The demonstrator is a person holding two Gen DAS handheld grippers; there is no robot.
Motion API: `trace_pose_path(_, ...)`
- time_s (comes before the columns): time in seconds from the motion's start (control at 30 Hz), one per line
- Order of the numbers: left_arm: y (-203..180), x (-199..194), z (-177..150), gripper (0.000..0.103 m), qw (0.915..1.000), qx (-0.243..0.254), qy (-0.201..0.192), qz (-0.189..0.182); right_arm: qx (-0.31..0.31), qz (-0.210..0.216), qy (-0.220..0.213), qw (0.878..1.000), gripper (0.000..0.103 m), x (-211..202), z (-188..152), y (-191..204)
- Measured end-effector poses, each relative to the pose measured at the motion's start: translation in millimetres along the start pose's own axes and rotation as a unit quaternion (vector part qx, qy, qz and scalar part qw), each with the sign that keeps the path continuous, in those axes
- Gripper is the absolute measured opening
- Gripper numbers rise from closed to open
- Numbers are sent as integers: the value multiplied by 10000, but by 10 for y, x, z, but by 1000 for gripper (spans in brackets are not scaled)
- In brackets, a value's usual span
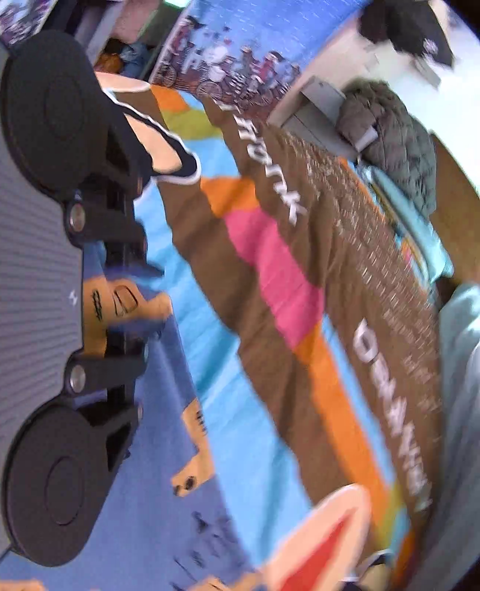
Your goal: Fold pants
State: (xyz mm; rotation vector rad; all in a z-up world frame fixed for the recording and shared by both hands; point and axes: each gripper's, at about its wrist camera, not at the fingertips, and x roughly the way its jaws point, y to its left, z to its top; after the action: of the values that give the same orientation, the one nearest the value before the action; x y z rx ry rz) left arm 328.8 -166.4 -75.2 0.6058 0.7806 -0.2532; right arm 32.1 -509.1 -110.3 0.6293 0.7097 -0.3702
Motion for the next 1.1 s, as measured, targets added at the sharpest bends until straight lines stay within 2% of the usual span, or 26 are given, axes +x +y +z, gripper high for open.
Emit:
trace_pose_path(0.03, 91, -100, -27, 51, 9997, -197, -135, -75, 36, 23, 5, 10000, 26, 1, 5, -11)
trace_pose_path(0.07, 177, -220, -81, 67, 9988, -384, -264, -126, 60, 47, 5, 10000, 27, -1, 2, -17)
trace_pose_path(0.1, 283, -359, -178, 75, 9975, -563, -381, -181, 101, 94, -2, 9999, 29, -7, -1, -28)
trace_pose_path(0.17, 429, -525, -370, 76, 9964, -661, -463, -279, 193, 177, -14, 9997, 34, -15, -2, -58)
trace_pose_path(0.3, 657, -453, -862, 76, 9981, -560, 166, 207, 284, 257, -58, 9992, 51, -39, -4, -80)
trace_pose_path(0.33, 707, -458, -984, 77, 9979, -572, 187, 256, 272, 277, -57, 9992, 54, -39, -3, -76)
trace_pose_path(0.4, 878, -531, -1198, 84, 9954, -924, 138, 197, 250, 290, -40, 9993, 55, -32, -1, -63)
trace_pose_path(0.5, 1128, -624, -1415, 85, 9893, -1421, 287, 145, 226, 277, -31, 9994, 56, -34, -6, -53)
trace_pose_path(0.6, 1257, -704, -1580, 85, 9897, -1392, 326, 48, 237, 301, -31, 9993, 60, -32, -9, -51)
trace_pose_path(0.67, 1236, -782, -1548, 83, 9901, -1335, 413, 158, 255, 349, -39, 9991, 66, -30, -7, -57)
trace_pose_path(0.73, 1172, -884, -1443, 83, 9898, -1394, 247, 123, 265, 377, -54, 9989, 73, -39, -6, -62)
trace_pose_path(0.83, 848, -1106, -1164, 86, 9889, -1391, -308, -429, 236, 374, -139, 9989, 82, -71, -15, -51)
trace_pose_path(0.9, 509, -1169, -877, 88, 9853, -1311, -585, -925, 226, 352, -244, 9988, 84, -102, -19, -50)
trace_pose_path(1.0, -105, -1156, -451, 88, 9806, -961, -797, -1511, 315, 355, -300, 9984, 85, -118, -21, -78)
trace_pose_path(1.07, -503, -1057, -247, 88, 9803, -728, -814, -1645, 390, 382, -313, 9980, 85, -116, -15, -105)
trace_pose_path(1.1, -726, -979, -177, 88, 9801, -697, -687, -1724, 419, 397, -317, 9978, 86, -115, -14, -115)
